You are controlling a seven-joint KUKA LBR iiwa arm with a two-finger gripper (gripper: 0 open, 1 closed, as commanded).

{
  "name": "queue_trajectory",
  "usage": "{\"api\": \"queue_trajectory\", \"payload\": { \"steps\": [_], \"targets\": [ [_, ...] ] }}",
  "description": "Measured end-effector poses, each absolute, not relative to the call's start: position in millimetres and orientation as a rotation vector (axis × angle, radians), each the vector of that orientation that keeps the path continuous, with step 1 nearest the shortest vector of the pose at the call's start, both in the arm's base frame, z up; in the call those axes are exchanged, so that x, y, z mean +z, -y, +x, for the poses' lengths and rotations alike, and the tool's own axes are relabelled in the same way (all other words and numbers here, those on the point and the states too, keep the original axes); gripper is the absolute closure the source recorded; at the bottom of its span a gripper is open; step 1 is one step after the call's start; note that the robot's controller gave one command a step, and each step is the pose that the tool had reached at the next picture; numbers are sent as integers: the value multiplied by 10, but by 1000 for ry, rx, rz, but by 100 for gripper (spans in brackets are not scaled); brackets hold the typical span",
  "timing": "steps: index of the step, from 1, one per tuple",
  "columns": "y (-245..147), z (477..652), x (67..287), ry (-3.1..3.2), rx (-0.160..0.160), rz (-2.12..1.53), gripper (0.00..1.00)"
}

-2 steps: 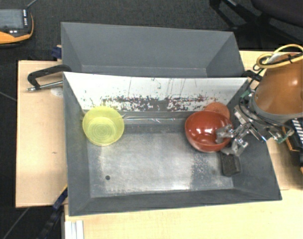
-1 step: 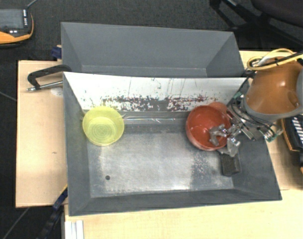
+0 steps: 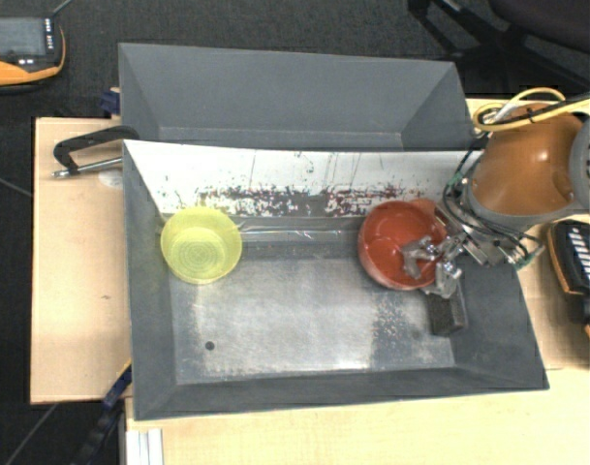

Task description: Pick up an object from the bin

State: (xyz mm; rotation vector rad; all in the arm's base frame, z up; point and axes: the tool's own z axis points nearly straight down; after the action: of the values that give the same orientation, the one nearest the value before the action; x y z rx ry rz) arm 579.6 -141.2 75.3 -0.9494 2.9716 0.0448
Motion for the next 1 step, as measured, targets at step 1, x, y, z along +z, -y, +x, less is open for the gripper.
{"api": "queue_trajectory", "payload": {
  "steps": [1],
  "targets": [
    [1476, 5320, 1076, -2912, 41, -1107, 100]
  ]
}}
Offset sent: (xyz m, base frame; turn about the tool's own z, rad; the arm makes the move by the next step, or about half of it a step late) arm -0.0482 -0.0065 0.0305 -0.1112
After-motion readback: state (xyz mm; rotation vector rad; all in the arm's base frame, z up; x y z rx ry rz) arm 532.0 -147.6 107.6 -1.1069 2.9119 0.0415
